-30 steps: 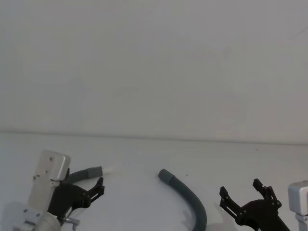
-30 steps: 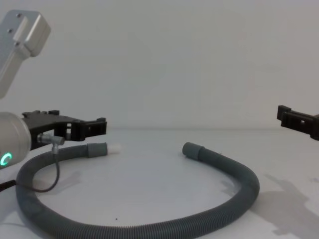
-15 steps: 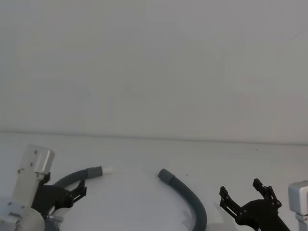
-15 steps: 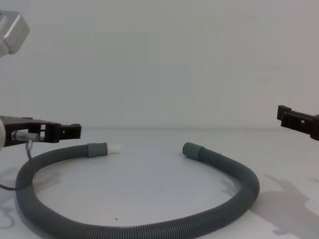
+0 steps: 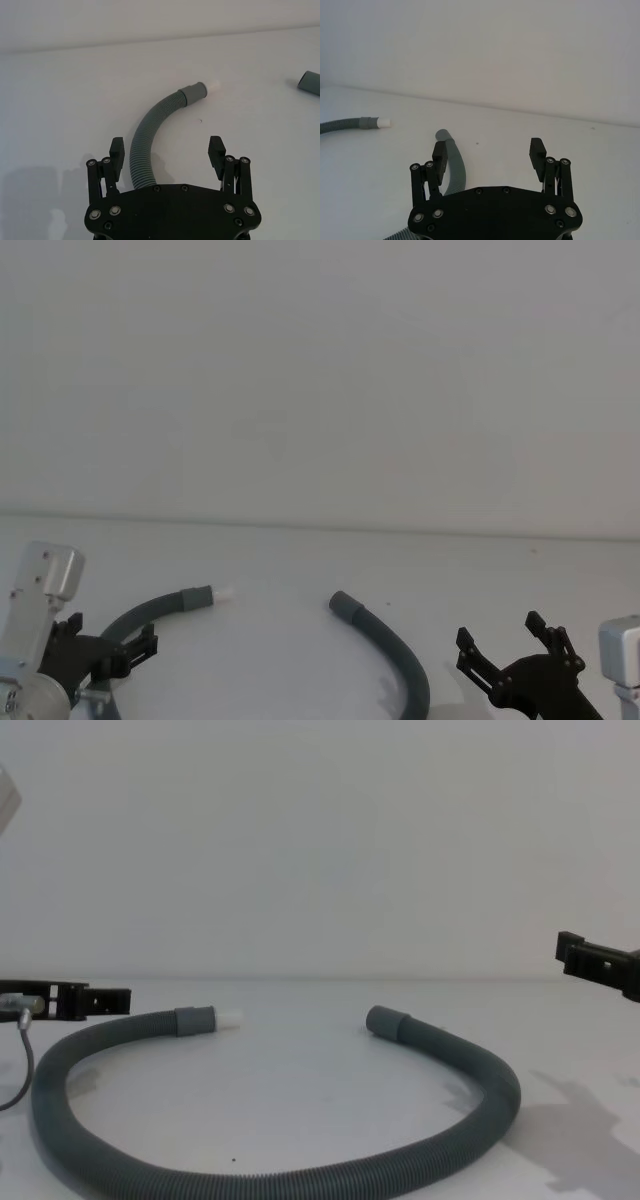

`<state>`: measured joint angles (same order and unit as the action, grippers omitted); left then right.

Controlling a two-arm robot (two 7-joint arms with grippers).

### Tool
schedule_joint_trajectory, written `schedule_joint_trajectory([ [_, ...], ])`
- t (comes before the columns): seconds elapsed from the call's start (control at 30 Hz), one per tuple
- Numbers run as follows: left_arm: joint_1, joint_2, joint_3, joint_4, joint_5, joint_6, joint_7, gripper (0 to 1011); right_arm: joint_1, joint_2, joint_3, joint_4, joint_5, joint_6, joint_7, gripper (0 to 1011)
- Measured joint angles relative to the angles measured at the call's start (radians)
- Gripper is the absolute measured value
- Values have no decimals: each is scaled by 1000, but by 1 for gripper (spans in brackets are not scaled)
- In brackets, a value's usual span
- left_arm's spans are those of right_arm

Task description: Use both hands to pick up one end of the pipe from the table, align the ends, and insert them.

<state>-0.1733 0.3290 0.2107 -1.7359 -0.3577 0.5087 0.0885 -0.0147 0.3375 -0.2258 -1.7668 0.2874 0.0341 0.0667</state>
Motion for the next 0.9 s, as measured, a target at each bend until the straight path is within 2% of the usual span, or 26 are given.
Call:
schedule_joint_trajectory([
  [0.53, -42, -3, -24, 65, -33, 67, -50, 1001, 0, 0, 0, 0, 0, 0, 0, 1002],
  [0.9, -97, 18, -9, 119, -26, 112, -89, 1001, 0, 0, 0, 0, 0, 0, 0, 1002],
])
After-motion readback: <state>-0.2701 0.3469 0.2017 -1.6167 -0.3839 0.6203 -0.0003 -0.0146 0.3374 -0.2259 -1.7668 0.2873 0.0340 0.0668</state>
